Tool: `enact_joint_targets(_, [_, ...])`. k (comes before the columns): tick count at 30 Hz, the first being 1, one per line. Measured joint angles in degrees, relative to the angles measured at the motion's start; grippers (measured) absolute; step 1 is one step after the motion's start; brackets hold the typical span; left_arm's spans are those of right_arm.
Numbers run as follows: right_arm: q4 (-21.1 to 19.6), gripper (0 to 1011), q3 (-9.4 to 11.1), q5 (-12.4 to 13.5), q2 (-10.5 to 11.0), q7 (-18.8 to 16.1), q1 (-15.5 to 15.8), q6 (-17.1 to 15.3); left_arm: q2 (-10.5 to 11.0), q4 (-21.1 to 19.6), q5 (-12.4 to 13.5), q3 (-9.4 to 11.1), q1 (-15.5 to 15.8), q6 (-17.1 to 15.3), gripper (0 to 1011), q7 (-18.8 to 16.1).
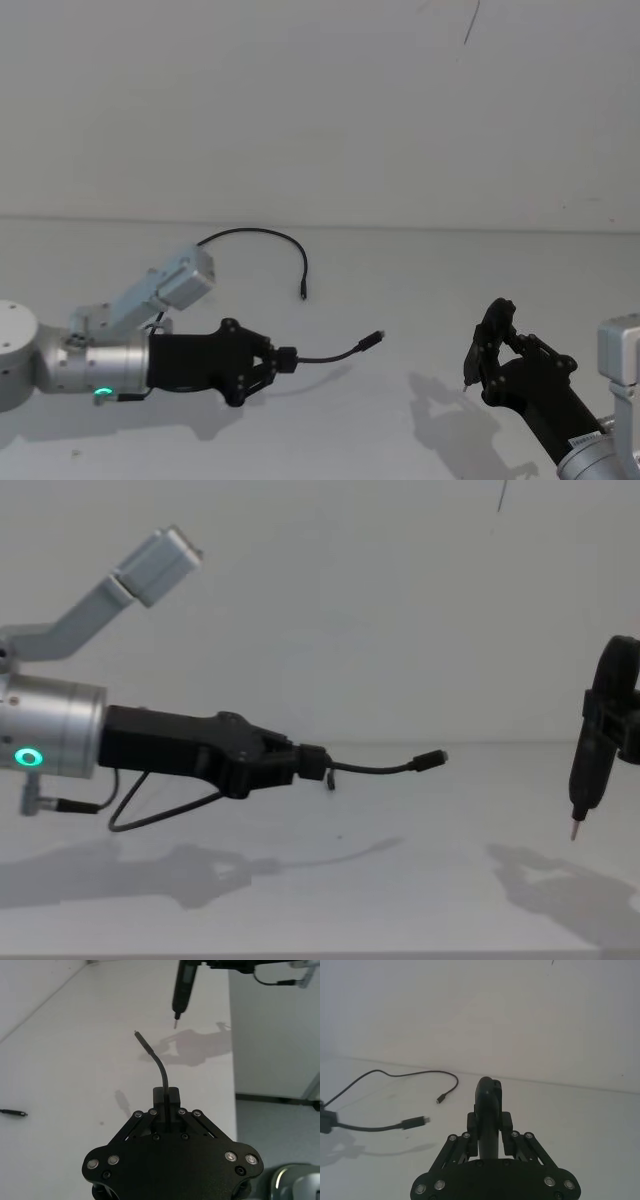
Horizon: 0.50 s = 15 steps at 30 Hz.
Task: Pick up the data cable with the one hand.
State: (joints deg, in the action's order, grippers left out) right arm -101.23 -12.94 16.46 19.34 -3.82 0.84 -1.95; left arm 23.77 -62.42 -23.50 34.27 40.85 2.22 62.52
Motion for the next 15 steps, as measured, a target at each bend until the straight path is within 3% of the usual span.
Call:
enact_joint_targets(5, [0.0,269,0.0,0.0,0.0,0.0,0.0,0.0,2.92,-4.15,-0.93,-0.46,-1.83,-1.44,44,0.65])
enact_joint_targets(15, [0.0,269,0.0,0.0,0.0,0.0,0.0,0.0,5.61,-8.19,-2.14,-0.68,-3.81,-2.75,44,1.12])
